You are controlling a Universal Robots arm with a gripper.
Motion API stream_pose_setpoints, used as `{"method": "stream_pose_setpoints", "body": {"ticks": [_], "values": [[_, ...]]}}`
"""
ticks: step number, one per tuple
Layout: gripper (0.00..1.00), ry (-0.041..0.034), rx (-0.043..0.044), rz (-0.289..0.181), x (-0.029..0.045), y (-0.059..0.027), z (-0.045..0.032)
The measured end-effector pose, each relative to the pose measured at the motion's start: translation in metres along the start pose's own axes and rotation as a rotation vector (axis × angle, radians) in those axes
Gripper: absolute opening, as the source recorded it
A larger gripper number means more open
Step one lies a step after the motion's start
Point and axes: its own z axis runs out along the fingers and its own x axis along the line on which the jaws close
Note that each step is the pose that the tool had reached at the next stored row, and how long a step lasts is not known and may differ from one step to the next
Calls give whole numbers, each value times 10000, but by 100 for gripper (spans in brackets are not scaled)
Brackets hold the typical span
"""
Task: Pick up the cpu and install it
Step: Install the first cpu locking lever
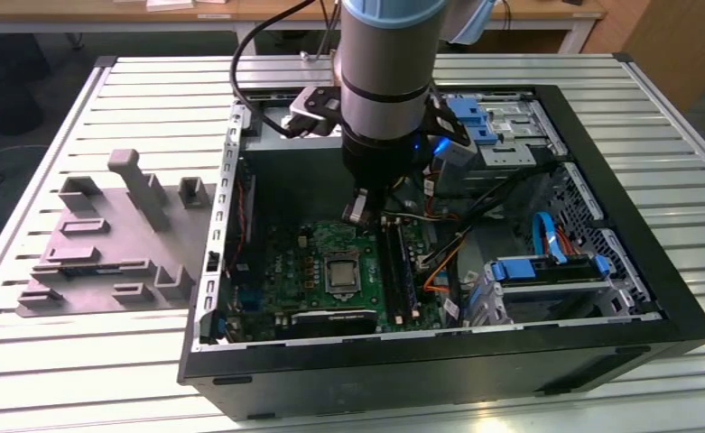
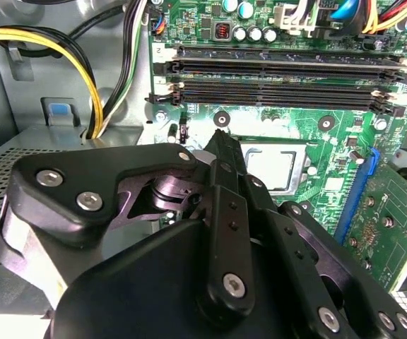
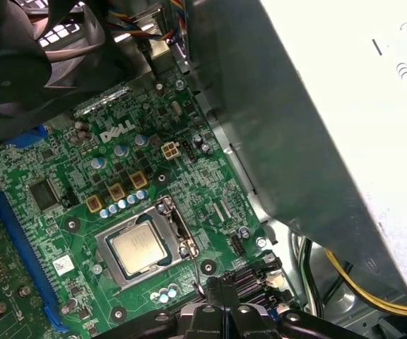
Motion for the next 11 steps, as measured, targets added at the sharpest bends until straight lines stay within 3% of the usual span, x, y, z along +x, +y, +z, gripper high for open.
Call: {"method": "stream_pose_setpoints", "body": {"ticks": [11], "values": [[11, 1, -5, -250, 69, -32, -2]]}}
